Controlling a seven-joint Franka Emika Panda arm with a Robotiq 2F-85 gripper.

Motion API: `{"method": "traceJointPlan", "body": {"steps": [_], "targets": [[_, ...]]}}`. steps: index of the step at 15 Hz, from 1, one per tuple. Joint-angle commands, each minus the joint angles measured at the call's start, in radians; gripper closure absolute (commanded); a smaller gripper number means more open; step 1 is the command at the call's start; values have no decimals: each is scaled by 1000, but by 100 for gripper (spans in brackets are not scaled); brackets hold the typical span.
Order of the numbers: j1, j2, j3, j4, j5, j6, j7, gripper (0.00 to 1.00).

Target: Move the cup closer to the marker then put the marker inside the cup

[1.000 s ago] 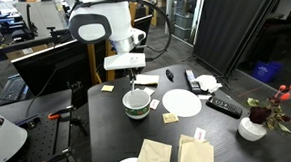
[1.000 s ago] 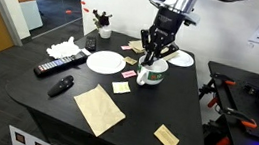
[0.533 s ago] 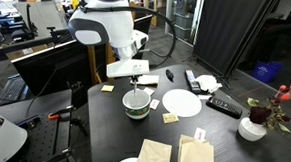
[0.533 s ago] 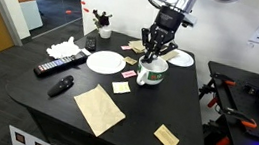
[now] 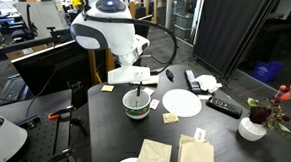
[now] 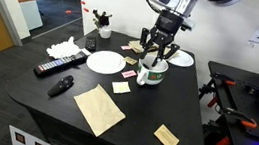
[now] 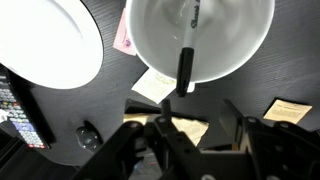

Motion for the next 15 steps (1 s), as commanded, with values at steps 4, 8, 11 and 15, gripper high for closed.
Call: {"method": "traceJointPlan", "body": {"steps": [4, 8, 11, 15], "targets": [[-1, -18, 21, -13, 52, 24, -48, 0], [8, -64, 36, -40, 50, 29, -32, 0], [16, -117, 46, -67, 45, 30, -14, 0], [26, -210, 55, -113, 51, 30, 0, 0]]}}
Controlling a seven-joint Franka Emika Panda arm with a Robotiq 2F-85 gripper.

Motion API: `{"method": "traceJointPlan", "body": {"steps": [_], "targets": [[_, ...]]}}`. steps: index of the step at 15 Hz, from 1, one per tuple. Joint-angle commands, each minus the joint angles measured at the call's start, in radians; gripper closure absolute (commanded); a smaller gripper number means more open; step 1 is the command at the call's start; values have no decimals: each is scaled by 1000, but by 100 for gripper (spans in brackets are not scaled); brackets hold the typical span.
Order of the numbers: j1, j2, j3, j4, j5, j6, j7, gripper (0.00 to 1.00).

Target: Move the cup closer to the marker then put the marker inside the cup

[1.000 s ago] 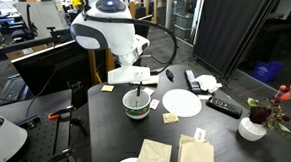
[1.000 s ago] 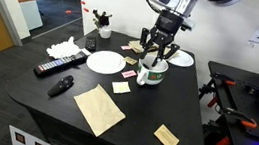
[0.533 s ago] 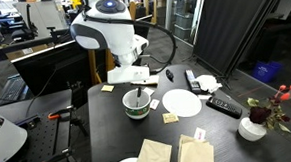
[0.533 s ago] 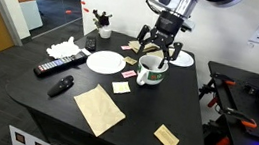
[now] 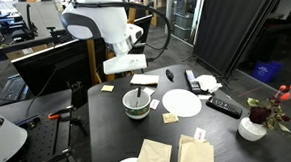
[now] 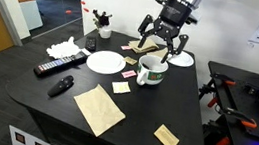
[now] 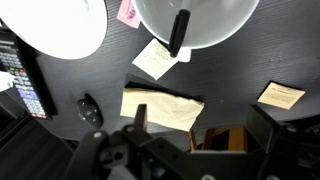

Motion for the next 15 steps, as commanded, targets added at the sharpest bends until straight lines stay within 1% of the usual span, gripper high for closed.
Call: {"method": "traceJointPlan", "body": {"steps": [1, 5, 9, 10, 15], "targets": [[12, -131, 16, -82, 38, 28, 10, 0], [23, -240, 25, -142, 54, 28, 16, 0], [43, -320, 28, -196, 59, 31, 12, 0], [29, -253, 15, -145, 33, 0, 3, 0], [31, -256, 15, -152, 33, -1, 3, 0]]}}
